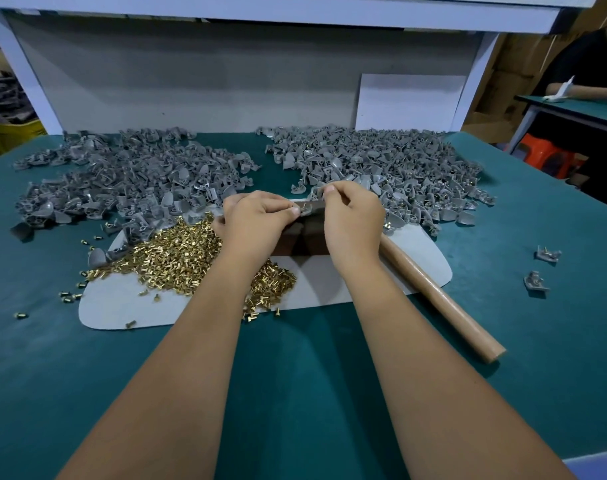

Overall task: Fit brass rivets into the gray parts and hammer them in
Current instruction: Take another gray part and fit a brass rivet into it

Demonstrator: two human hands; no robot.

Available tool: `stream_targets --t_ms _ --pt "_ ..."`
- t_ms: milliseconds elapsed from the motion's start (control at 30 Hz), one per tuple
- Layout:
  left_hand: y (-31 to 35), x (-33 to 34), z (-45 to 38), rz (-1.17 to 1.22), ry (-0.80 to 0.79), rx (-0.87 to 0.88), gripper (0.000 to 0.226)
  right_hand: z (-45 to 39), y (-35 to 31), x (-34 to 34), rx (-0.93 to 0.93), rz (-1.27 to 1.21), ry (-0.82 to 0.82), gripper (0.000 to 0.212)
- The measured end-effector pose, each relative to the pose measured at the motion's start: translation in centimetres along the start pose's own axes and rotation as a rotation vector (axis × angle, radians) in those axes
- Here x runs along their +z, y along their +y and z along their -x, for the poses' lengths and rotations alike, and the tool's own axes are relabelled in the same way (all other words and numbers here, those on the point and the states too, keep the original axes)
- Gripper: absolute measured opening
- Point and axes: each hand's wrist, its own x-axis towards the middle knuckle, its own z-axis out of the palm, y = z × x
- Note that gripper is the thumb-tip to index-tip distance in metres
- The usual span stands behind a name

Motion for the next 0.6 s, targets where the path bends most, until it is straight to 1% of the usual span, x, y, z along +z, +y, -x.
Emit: stream_targets --t_ms 67,167,333,433,600 --pt "0.10 -0.09 0.12 0.016 -0.006 0.005 0.033 0.00 0.02 -0.06 -0.004 0.013 -0.025 0.020" --pt "0.12 -0.09 0.21 -0.004 -0.009 0.017 0.029 0.02 0.16 -0.13 -0.051 0.082 -0.085 0.018" --pt "0.32 -0.33 0.27 -0.057 -0.016 0.046 0.025 -0.01 0.36 -0.03 -0.121 0.179 -0.162 0.009" --pt "0.21 -0.32 0.18 -0.070 -0.018 0.055 0.024 -0.09 0.37 0.03 -0.130 0.197 -0.162 0.007" --pt "0.20 -0.19 0.21 -0.084 -0.038 0.064 0.025 -0.03 0.32 0.20 -0.142 0.227 -0.158 0.010"
